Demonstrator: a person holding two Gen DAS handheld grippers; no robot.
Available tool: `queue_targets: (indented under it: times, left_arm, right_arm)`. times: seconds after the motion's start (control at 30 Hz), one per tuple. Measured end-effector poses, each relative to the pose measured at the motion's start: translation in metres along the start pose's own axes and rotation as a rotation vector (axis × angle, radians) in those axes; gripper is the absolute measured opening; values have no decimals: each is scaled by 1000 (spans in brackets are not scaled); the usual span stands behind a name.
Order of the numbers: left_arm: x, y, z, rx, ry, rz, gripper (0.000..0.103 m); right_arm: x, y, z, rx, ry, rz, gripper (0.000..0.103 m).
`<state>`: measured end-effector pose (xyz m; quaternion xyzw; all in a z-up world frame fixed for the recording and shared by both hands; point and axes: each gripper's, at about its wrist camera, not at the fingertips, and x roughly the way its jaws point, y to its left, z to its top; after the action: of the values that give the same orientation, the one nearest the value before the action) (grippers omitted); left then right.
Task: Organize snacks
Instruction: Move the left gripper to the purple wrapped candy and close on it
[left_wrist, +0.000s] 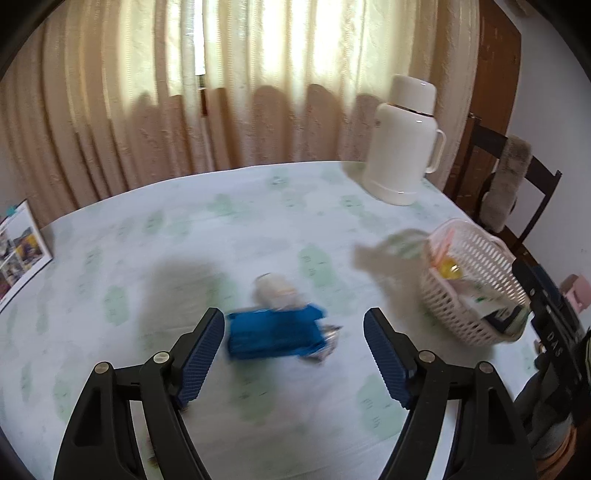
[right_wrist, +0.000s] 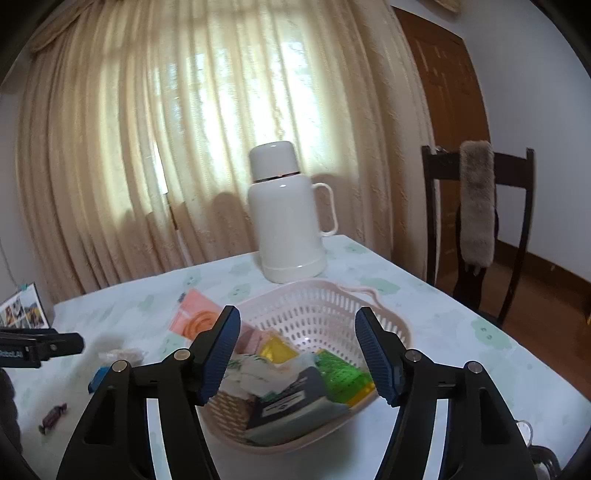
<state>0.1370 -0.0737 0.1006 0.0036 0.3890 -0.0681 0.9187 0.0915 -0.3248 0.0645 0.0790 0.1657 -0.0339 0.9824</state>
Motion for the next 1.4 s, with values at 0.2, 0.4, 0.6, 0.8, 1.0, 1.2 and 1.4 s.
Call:
queue_targets:
  times: [0.2,0.4,0.6,0.8,1.0,1.2,1.4]
  left_arm:
    - [-10,43,-22,-55,13,61,76]
    - [-11,77,-44,-96,39,122,76]
    - [4,101,-65,-135,108,152,76]
    - [16,110,-83,-145,142,172,75]
    - [26,115,-94,-152,183,170,64]
    - [27,113,-97,-145,179,162,53]
    - [25,110,-97,-133,162,154,28]
  right_arm:
    - [0,12,-4,-49,2,19,67]
    - [1,20,-9,-80,10,25,68]
    - [3,25,-11,-98,20,23,68]
    - [4,28,-13,-118,27,26,68]
    - [4,30,-14,-128,31,28,68]
    - [5,31,-13,-138,34,31,68]
    - [5,33,-14,-147,34,29,68]
